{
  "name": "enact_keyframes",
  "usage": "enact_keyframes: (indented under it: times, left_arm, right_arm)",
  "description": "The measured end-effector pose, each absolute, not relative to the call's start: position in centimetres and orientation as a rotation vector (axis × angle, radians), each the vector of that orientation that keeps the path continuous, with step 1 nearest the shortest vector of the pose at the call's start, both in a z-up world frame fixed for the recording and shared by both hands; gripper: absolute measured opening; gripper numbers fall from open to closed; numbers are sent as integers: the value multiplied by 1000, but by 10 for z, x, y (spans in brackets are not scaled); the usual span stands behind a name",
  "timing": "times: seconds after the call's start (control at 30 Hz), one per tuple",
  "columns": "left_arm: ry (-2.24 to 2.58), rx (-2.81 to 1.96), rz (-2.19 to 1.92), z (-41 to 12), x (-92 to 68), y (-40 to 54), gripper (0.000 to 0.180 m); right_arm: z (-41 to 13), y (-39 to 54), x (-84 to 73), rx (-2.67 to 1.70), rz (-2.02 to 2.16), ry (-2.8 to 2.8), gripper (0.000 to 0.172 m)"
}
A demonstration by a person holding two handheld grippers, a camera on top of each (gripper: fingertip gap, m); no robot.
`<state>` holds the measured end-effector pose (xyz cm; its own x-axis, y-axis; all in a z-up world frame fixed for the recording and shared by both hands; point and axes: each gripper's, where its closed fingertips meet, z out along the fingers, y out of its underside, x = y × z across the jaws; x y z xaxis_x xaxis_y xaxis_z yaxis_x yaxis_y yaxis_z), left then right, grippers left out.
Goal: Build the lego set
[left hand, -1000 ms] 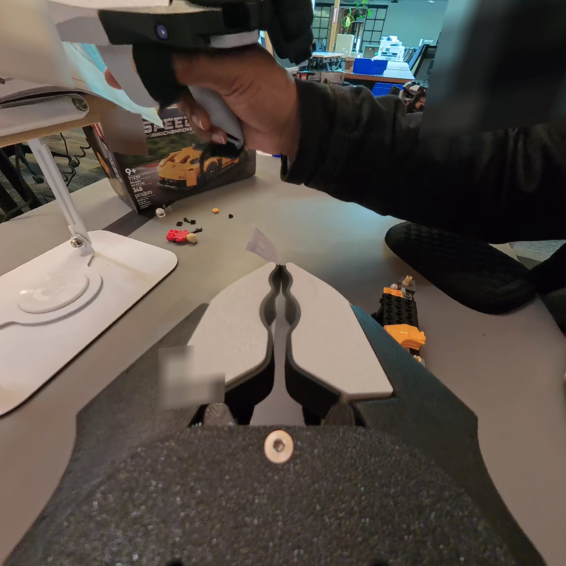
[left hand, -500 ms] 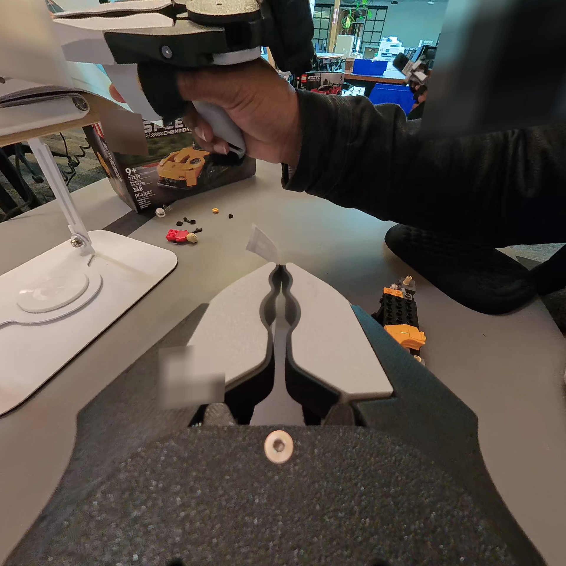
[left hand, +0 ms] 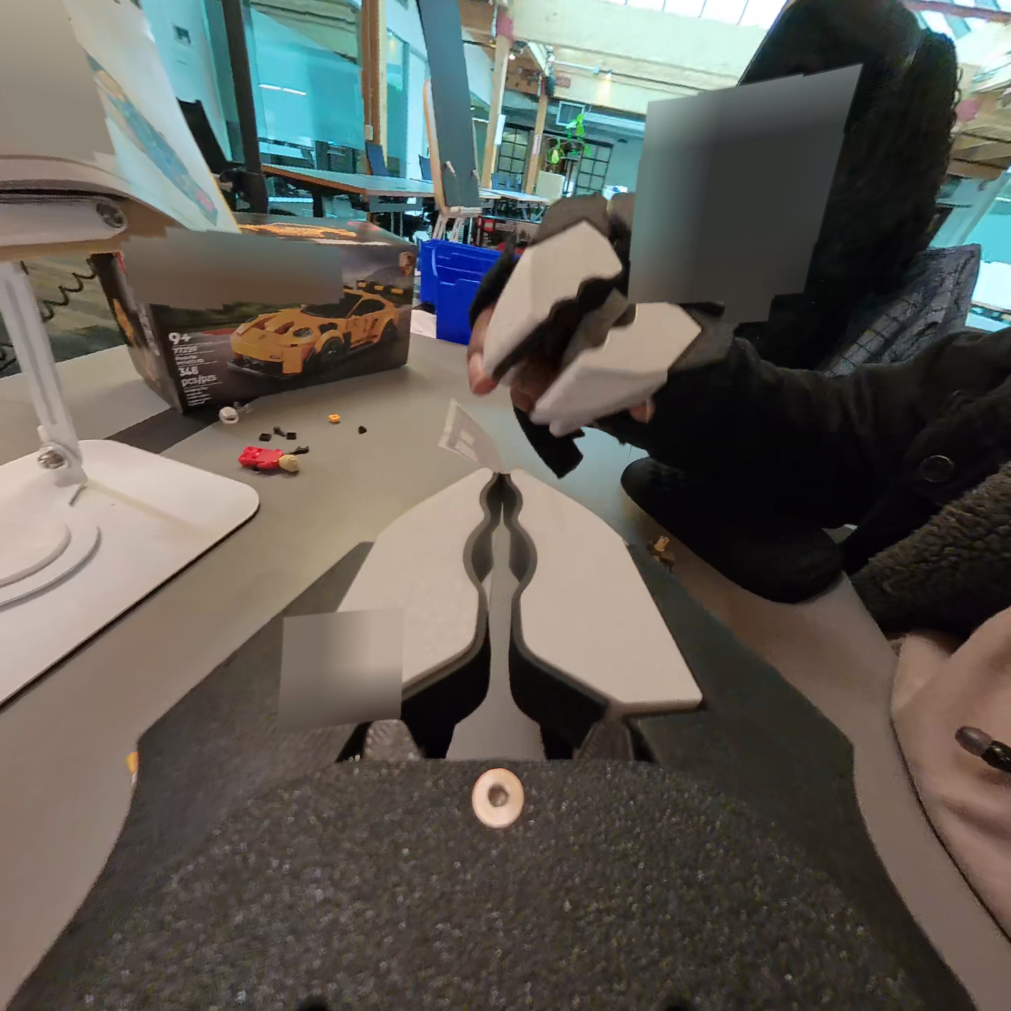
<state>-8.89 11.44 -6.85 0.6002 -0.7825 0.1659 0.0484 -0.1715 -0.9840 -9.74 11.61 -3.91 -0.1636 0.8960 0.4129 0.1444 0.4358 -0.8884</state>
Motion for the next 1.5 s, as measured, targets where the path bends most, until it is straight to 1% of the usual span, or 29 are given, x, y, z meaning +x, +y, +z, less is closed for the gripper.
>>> enact_keyframes:
  times: [0.1,0.23,0.37,0.57,0.73,0.83,1.07,1.27,1.5]
  left_arm:
    - [684,-1556,-819,-68,-83,110,0]
    - [732,-1534,-794,-69,-81,106,0]
    - [812,-1494,-765,-66,-76,98,0]
    - [947,-1403,-780,-61,-64,79,0]
    - [1054,-1387,-762,-68,-53,69,0]
    - [1058,-1395,-752,-69,-53,69,0]
    - [1041,-1465,-730,-73,-55,75,0]
    - [1016,-1540,-708,-80,-60,82,0]
    - [999,-1568,-713,-83,-62,85,0]
  right_arm:
    - [-57,109,-96,-910,823,-1680,18]
    - [-58,102,-95,-905,874,-1705,18]
    - [-56,99,-88,-929,967,-1743,29]
    - [-71,81,-81,-938,1078,-1870,30]
    - [-75,62,-72,-950,1293,-1945,26]
    - [-73,64,-70,-962,1359,-1925,19]
    - [-77,70,-69,-990,1339,-1936,13]
    - [-83,80,-70,-1061,1313,-1939,2]
    - [-85,83,-71,-1082,1302,-1935,2]
